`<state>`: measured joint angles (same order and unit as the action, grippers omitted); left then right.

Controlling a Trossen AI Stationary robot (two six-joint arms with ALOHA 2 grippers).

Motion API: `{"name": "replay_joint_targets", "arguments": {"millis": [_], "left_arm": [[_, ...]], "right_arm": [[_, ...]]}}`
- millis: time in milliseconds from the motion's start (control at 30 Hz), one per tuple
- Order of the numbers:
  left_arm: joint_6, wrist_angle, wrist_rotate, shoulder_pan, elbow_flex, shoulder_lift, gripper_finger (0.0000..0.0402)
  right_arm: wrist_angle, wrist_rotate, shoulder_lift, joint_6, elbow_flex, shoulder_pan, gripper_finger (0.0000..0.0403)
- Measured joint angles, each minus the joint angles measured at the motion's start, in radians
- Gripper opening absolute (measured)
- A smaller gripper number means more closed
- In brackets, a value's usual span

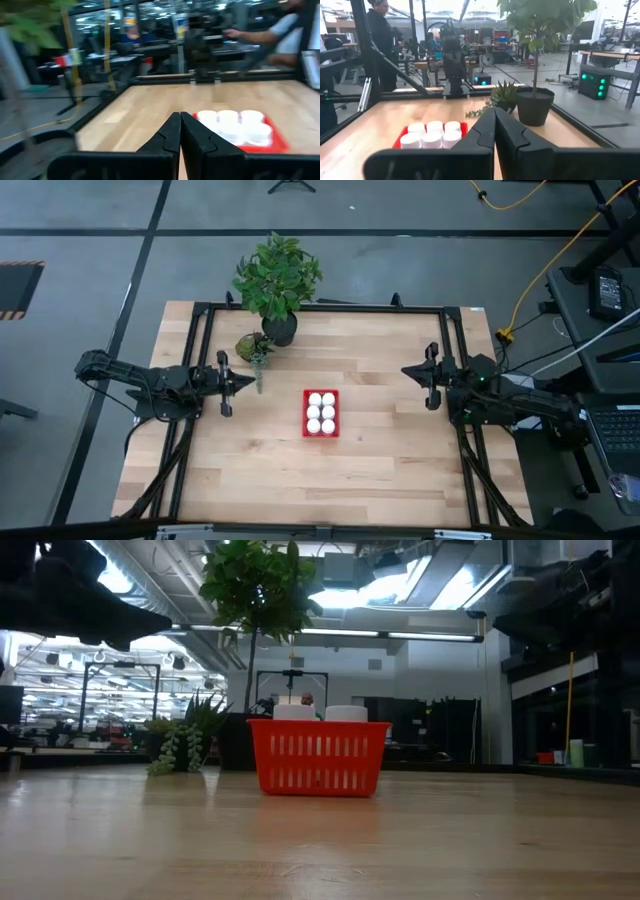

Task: Pick and place pill bottles into a basket
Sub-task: Return to Home Position

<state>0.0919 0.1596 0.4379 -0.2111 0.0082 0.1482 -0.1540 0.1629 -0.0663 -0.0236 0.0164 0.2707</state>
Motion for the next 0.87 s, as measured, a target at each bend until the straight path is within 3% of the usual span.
{"name": "replay_joint_targets", "arguments": {"millis": [100, 867], "left_arm": [[0.019, 0.000, 0.055, 0.000, 0.000, 0.000, 0.0002], [0.026, -0.014, 0.006, 0.000, 0.000, 0.000, 0.0012]], "right_arm": [[0.033, -0.014, 0.033, 0.005, 0.001, 0.000, 0.0007], [0.125, -0.041, 0.056, -0.024, 0.000, 0.000, 0.0007]]}}
